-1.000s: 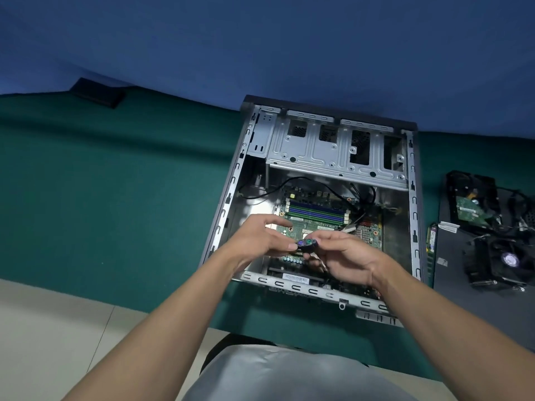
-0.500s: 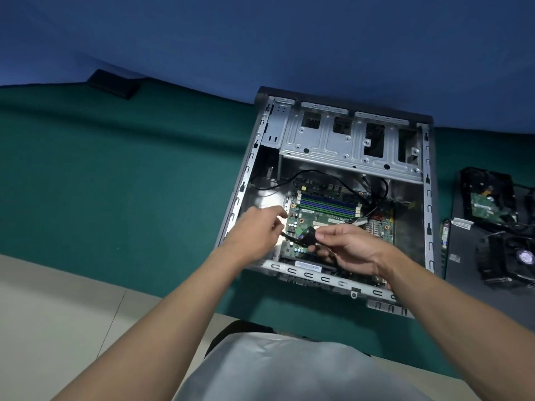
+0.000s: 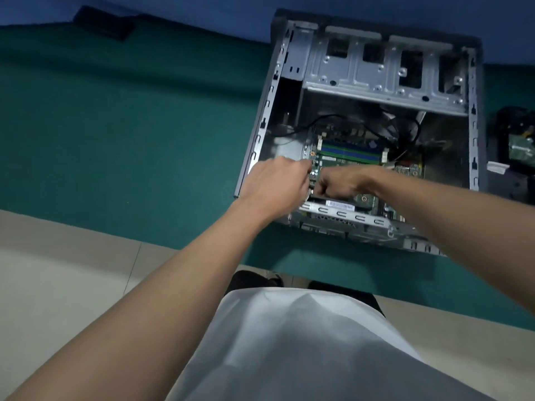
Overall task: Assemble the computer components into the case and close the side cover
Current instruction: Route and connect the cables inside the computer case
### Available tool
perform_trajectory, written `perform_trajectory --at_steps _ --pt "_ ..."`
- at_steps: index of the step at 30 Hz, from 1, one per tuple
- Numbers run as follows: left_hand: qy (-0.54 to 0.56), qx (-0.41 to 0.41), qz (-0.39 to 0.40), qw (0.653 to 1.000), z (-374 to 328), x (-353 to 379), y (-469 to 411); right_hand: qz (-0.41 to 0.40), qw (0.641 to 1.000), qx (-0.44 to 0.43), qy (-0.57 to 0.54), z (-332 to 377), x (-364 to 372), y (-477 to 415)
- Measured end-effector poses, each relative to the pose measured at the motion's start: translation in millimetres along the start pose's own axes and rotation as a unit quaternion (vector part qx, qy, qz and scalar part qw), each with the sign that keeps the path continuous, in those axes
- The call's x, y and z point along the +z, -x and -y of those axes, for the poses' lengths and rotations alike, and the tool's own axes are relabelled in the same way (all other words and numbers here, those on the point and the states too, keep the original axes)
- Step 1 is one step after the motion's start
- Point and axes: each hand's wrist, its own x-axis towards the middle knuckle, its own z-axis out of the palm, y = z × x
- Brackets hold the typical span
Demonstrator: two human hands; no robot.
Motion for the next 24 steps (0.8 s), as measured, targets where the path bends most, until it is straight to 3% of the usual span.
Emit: perform_trajectory --at_steps 14,24 --pt "-0.02 -0.043 -0.047 0.998 0 12 0 0.007 0.995 -0.053 0.083 11 5 -14" --pt "-0.008 -0.067 -0.075 0.995 -2 8 0 -0.003 0.995 -0.071 0.075 7 6 -16"
